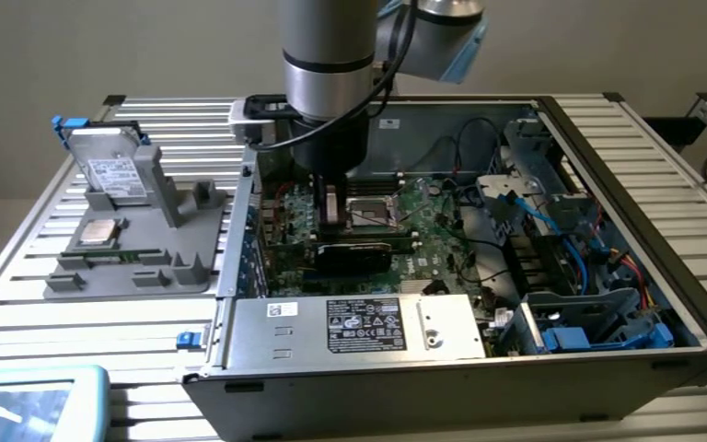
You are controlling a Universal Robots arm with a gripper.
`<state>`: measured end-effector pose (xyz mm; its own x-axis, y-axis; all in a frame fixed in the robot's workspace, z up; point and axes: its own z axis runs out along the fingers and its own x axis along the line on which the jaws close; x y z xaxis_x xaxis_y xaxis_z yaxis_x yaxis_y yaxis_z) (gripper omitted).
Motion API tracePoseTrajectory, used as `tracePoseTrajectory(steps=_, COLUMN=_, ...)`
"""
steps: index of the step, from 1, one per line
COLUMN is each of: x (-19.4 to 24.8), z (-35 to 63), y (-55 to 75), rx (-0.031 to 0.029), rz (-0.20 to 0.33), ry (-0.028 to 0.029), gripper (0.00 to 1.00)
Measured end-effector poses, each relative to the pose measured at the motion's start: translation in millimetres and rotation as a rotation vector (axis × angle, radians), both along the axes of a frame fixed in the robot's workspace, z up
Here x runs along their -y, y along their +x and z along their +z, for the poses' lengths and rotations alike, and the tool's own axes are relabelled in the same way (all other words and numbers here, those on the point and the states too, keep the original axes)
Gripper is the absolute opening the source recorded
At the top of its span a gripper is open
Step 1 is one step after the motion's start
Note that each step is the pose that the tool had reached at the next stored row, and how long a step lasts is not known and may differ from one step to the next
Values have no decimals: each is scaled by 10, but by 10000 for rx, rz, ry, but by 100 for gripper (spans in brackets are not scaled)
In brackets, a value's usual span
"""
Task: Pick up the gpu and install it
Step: 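Press down on the gpu until it lock into place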
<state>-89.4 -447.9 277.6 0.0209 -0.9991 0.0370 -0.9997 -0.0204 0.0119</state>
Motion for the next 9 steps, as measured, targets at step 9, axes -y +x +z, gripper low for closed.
tracePoseTrajectory(steps=9, x=-13, z=-120, y=-30, rx=55, rz=3, ry=-45, gripper=11)
